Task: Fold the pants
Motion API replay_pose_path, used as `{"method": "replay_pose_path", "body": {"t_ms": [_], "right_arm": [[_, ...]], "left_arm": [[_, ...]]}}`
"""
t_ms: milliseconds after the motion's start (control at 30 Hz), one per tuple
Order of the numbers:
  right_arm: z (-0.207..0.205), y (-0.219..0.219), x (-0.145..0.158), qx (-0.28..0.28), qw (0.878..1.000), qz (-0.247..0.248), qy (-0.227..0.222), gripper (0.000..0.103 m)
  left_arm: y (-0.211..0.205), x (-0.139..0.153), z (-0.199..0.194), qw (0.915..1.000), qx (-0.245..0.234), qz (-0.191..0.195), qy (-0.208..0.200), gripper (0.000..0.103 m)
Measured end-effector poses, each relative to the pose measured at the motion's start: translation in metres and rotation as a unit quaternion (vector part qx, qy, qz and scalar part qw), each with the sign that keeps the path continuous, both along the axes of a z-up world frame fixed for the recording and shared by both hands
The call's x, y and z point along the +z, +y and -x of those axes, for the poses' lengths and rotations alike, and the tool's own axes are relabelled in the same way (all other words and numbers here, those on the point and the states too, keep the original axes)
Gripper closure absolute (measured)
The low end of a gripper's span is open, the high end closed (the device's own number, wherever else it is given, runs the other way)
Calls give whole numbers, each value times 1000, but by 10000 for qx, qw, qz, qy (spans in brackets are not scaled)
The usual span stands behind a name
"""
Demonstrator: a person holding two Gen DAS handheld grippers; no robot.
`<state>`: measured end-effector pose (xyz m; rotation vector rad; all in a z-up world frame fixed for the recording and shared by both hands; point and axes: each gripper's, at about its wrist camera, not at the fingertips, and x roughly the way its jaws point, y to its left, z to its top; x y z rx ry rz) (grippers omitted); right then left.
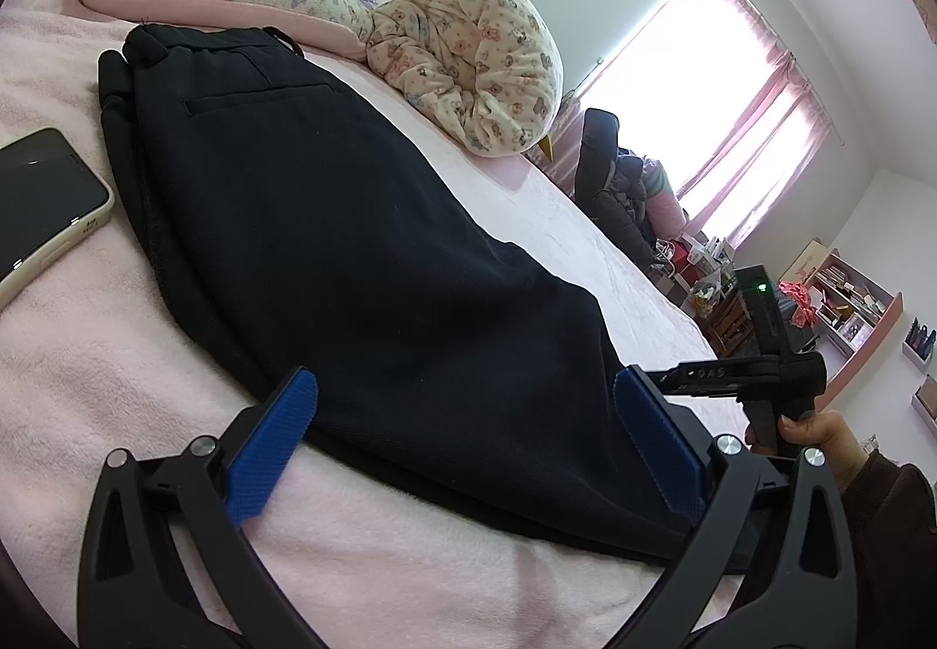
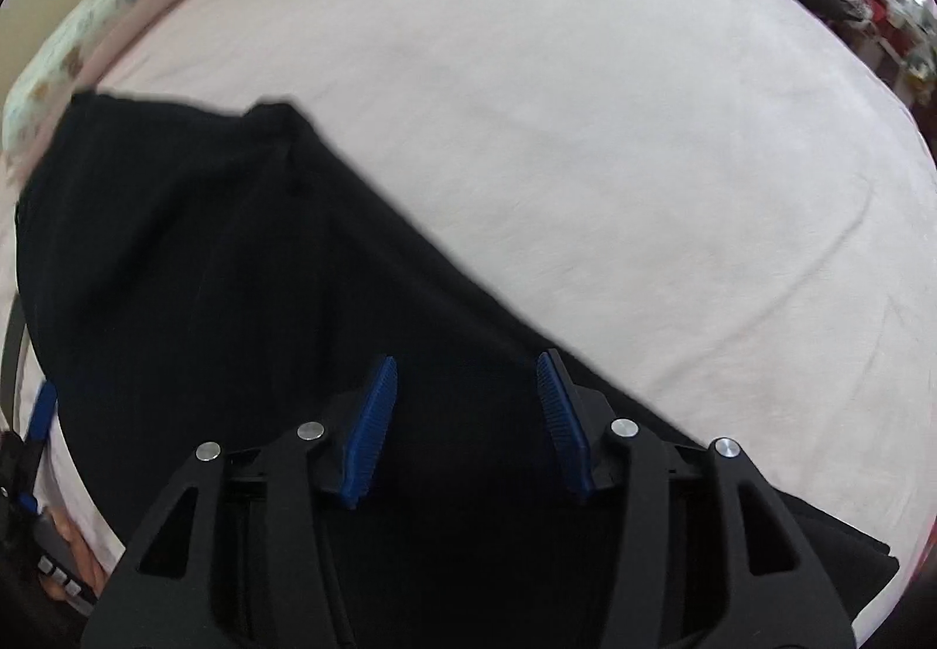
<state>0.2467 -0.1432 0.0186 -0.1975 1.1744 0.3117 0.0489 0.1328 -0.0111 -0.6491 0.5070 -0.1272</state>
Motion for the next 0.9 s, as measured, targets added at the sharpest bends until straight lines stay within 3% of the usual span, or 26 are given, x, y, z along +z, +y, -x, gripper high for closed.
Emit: {"method": "replay_pose_path", "body": {"t_ms": [200,233,267,367,533,633,700,733,767,867,900], "right_arm": [[-6,-14,-15,-18,9991,124,406,47],[-4,-13,-16,12,9992,137,363,53],[-3,-11,-18,71,9994,159,287,72],[-3,-14,-18,-79,9995,284,121,95],[-17,-40,-12,-850,9959,-290,-95,97],[-17,-40,-25,-879,9958,-238,-112,94],[-9,-39,-21,-1011,9941,-302,-257,75],[-6,-45,-17,-1212,9913,-377,-341,55],[6,-55,-13,-1398,9882,-435,-449,44],[29,-88,7,-1958,9725,-930,-857,43],[35,-96,11,-2060,9680,-1131,-882,42]], "left_arm": [[0,0,0,10000,1,-3,2,2],[0,0,0,10000,1,-2,2,2],[0,0,0,10000,2,-4,3,2],[0,0,0,10000,2,-5,4,2],[0,-1,-2,10000,3,-34,30,2],[0,-2,-3,10000,8,-55,54,2],[0,-1,-3,9999,10,-71,75,2],[0,-1,-3,9999,9,-77,84,2],[0,-1,-5,9999,8,-83,94,2],[3,1,-4,10000,-33,24,74,2],[12,6,-2,9992,-159,352,85,2]]}}
